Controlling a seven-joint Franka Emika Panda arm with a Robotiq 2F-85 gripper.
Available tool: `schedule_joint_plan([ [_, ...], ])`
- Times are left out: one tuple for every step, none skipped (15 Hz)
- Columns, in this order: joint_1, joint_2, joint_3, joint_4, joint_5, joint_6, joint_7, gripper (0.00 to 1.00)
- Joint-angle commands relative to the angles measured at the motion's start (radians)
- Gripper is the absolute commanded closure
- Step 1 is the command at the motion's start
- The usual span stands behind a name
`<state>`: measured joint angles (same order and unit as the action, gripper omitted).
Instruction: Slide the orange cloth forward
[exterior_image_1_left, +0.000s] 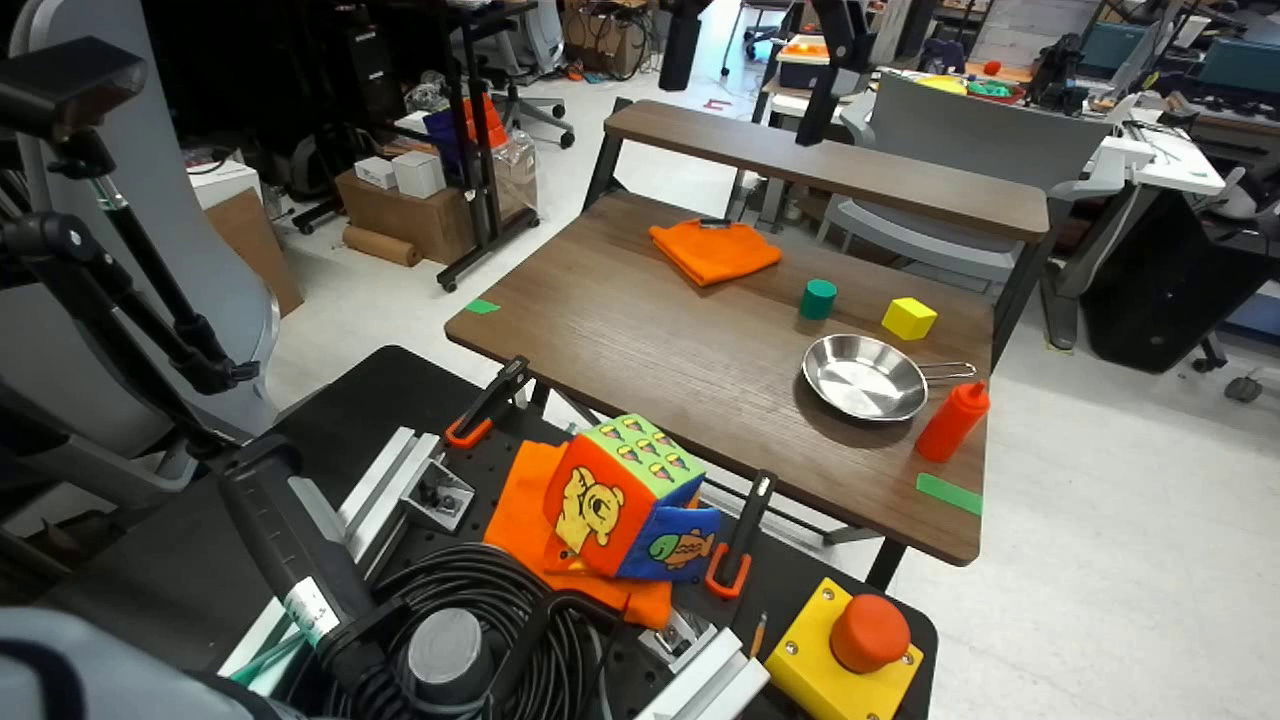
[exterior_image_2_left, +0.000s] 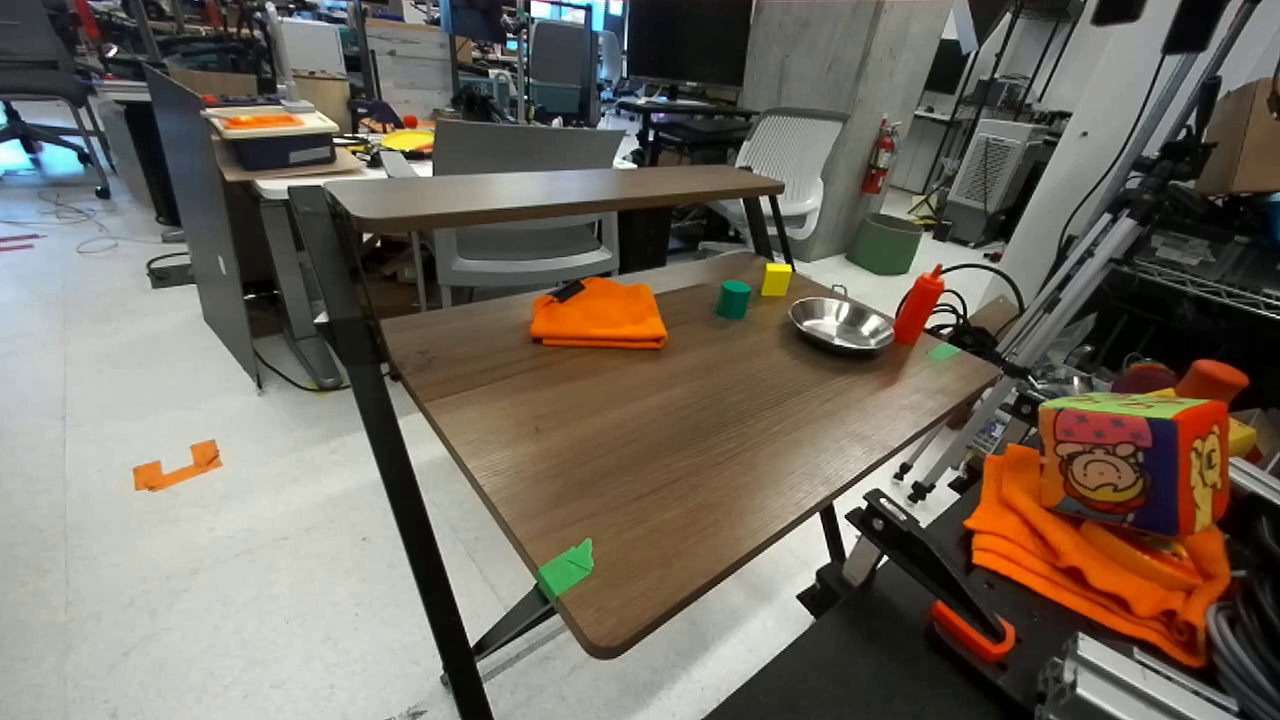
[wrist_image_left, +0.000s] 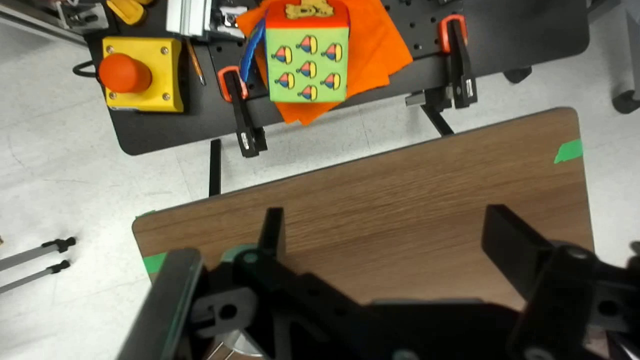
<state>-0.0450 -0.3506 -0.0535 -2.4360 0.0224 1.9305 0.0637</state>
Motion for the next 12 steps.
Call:
schedule_joint_plan([
  [0.002, 0.198, 0.032, 0.142, 0.005, 0.12, 0.082, 0.0],
  [0.005, 0.255, 0.04, 0.182, -0.004, 0.163, 0.101, 0.0],
  [0.008, 0.31, 0.047, 0.223, -0.009, 0.21, 0.119, 0.0],
  [0.013, 0.37, 0.053, 0.27, -0.017, 0.242, 0.137, 0.0],
  [0.018, 0.425, 0.057, 0.314, -0.026, 0.27, 0.153, 0.0],
  [0.027, 0.484, 0.061, 0.364, -0.034, 0.3, 0.171, 0.0],
  [0.036, 0.536, 0.061, 0.408, -0.043, 0.321, 0.189, 0.0],
  [0.049, 0.595, 0.06, 0.459, -0.058, 0.344, 0.213, 0.0],
  [0.065, 0.648, 0.055, 0.504, -0.079, 0.367, 0.244, 0.0],
  [0.082, 0.703, 0.051, 0.55, -0.086, 0.382, 0.271, 0.0],
  [0.098, 0.752, 0.045, 0.595, -0.094, 0.393, 0.296, 0.0],
  [0.113, 0.807, 0.041, 0.645, -0.092, 0.398, 0.316, 0.0],
])
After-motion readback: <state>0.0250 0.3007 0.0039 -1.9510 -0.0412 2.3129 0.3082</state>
